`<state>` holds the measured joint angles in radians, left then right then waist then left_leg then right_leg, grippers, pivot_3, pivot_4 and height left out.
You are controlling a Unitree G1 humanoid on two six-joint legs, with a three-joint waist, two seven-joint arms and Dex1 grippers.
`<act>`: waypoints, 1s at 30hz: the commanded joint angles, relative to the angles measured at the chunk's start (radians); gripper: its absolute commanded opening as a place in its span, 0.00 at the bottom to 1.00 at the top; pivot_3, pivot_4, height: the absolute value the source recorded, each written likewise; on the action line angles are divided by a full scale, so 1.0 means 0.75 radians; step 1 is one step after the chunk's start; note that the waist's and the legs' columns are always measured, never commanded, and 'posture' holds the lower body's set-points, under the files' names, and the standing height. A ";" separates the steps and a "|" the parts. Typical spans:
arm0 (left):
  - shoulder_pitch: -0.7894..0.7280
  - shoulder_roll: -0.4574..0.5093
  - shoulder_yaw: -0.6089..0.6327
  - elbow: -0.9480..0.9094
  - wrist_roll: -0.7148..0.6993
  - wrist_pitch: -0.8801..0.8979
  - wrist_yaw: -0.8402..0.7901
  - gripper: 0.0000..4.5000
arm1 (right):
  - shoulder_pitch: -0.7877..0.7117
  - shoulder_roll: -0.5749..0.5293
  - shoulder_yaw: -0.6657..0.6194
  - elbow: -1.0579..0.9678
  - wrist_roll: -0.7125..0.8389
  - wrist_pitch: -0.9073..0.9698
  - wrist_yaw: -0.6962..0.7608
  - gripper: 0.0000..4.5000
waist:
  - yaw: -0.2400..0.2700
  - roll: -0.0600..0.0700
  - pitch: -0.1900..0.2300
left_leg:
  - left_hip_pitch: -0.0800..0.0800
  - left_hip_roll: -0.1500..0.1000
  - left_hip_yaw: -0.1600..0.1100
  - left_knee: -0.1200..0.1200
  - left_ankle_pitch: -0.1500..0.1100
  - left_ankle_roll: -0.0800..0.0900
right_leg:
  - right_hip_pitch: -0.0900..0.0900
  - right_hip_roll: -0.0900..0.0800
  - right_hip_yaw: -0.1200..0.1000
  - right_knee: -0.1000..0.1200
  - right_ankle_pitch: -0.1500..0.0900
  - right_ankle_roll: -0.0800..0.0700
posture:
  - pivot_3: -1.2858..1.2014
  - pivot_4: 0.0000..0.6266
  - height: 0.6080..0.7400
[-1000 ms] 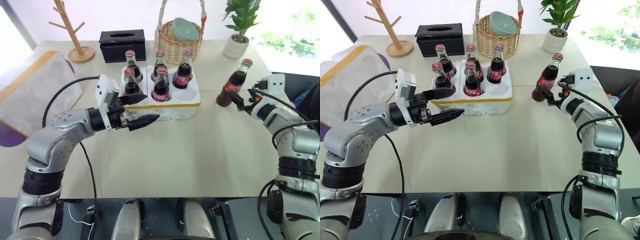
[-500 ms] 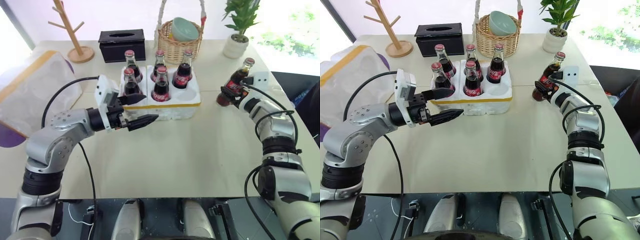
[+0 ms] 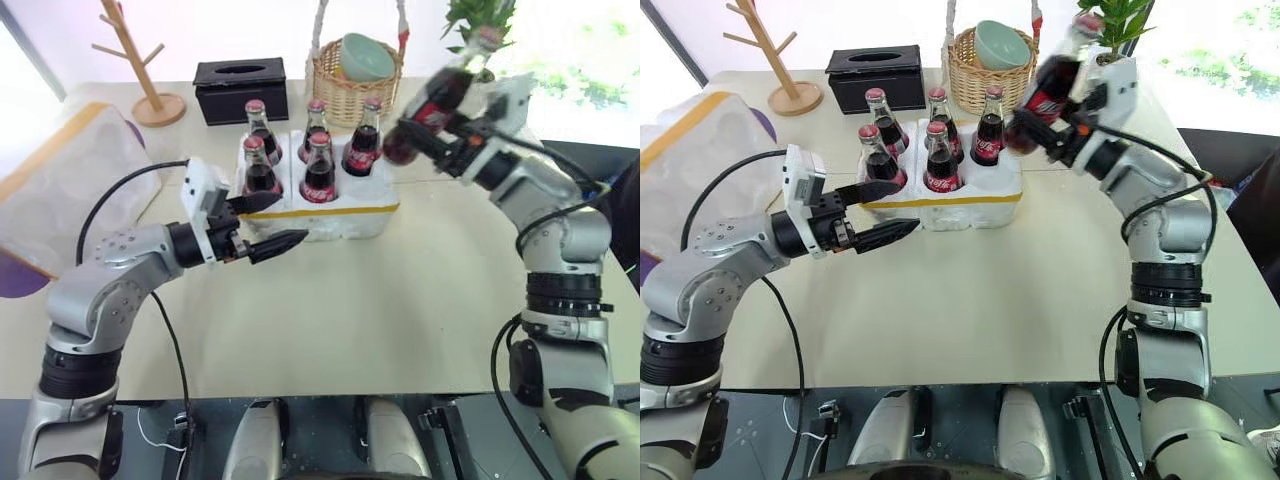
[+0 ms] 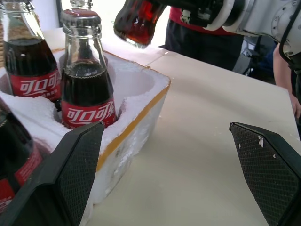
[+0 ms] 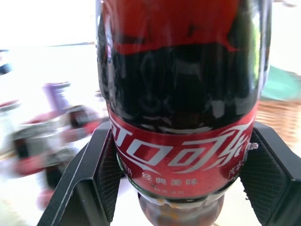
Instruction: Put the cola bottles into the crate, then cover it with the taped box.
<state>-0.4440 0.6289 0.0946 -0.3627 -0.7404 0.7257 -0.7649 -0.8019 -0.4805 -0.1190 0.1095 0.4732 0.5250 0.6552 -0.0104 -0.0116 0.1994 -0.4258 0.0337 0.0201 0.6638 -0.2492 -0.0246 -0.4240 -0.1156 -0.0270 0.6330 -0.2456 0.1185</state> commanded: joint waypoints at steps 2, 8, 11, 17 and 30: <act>-0.006 0.013 0.037 -0.049 -0.002 -0.023 0.009 1.00 | -0.016 0.017 0.090 -0.021 -0.081 -0.037 0.013 0.61 | 0.006 0.000 0.000 | -0.001 0.000 0.000 0.001 0.000 0.000 | 0.000 0.000 0.000 0.000 0.000 0.000 | 0.52 0.24 0.97; 0.003 0.029 0.056 -0.044 0.005 -0.031 0.011 1.00 | 0.019 -0.003 0.206 0.070 -0.206 -0.069 0.051 0.61 | -0.002 -0.001 0.000 | -0.001 -0.001 0.000 0.001 0.000 0.000 | 0.000 -0.001 0.000 0.000 0.000 0.000 | 0.52 0.24 0.97; 0.005 0.032 0.060 -0.045 0.004 -0.033 0.014 1.00 | 0.022 -0.019 0.247 0.108 -0.257 -0.063 0.072 0.61 | -0.002 -0.001 0.000 | 0.000 -0.001 0.000 0.001 0.000 0.000 | 0.000 -0.001 0.000 0.000 0.000 0.000 | 0.52 0.24 0.97; 0.012 0.035 0.059 -0.041 0.008 -0.045 0.014 1.00 | -0.033 -0.006 0.256 0.201 -0.302 -0.038 0.055 0.98 | -0.002 -0.004 -0.002 | 0.000 -0.001 0.000 0.001 0.000 0.000 | 0.000 -0.001 0.000 0.001 0.000 0.000 | 0.52 0.24 0.97; 0.245 0.495 0.544 -0.113 -0.105 0.146 -0.161 1.00 | -0.001 -0.300 0.045 -0.088 0.008 0.163 0.459 0.98 | -0.004 -0.003 0.000 | -0.002 0.000 0.000 -0.003 0.000 0.000 | -0.002 -0.001 0.000 -0.002 0.000 0.000 | 0.52 0.24 0.97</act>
<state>-0.2723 0.9642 0.4008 -0.4022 -0.7851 0.8113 -0.8407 -0.7886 -0.6804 -0.0336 0.1155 0.4201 0.6351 0.9404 -0.0134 -0.0137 0.1992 -0.4270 0.0335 0.0202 0.6617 -0.2494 -0.0245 -0.4256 -0.1162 -0.0273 0.6314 -0.2457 0.1187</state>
